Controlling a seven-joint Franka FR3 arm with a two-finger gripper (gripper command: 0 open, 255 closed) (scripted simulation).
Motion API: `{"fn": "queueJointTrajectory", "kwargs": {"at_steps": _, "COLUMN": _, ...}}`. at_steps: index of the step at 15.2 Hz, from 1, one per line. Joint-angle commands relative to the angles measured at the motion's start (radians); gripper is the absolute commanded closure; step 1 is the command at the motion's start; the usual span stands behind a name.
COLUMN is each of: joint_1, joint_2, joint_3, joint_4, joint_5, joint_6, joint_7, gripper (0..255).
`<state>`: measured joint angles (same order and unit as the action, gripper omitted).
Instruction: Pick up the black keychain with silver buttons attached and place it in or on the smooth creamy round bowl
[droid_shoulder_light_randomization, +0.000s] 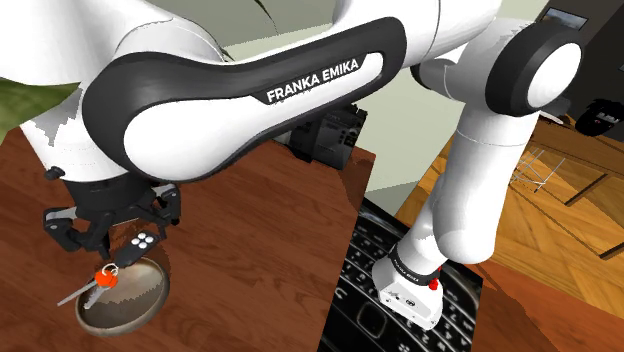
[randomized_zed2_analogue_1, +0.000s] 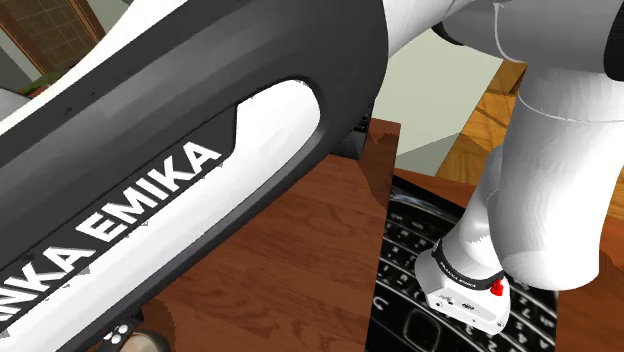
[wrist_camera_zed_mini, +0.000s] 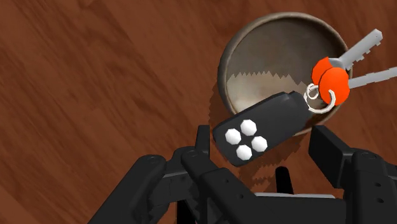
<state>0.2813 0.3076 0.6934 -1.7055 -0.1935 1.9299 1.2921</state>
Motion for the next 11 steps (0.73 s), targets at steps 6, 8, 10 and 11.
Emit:
{"fn": "queueJointTrajectory", "kwargs": {"at_steps": 6, "joint_1": 0.007, "joint_2": 0.033, "joint_3": -0.010, "joint_4": -0.057, "joint_5": -0.027, "joint_6": 0.083, "joint_7": 0.018, "gripper": 255}}
{"fn": "queueJointTrajectory", "kwargs": {"at_steps": 8, "joint_1": 0.011, "joint_2": 0.049, "joint_3": -0.016, "joint_4": -0.078, "joint_5": -0.039, "joint_6": 0.116, "joint_7": 0.026, "gripper": 255}}
{"fn": "queueJointTrajectory", "kwargs": {"at_steps": 10, "joint_1": 0.014, "joint_2": 0.048, "joint_3": -0.021, "joint_4": -0.078, "joint_5": -0.037, "joint_6": 0.116, "joint_7": 0.025, "gripper": 255}}
{"fn": "queueJointTrajectory", "kwargs": {"at_steps": 11, "joint_1": 0.016, "joint_2": 0.047, "joint_3": -0.022, "joint_4": -0.078, "joint_5": -0.037, "joint_6": 0.117, "joint_7": 0.024, "gripper": 255}}
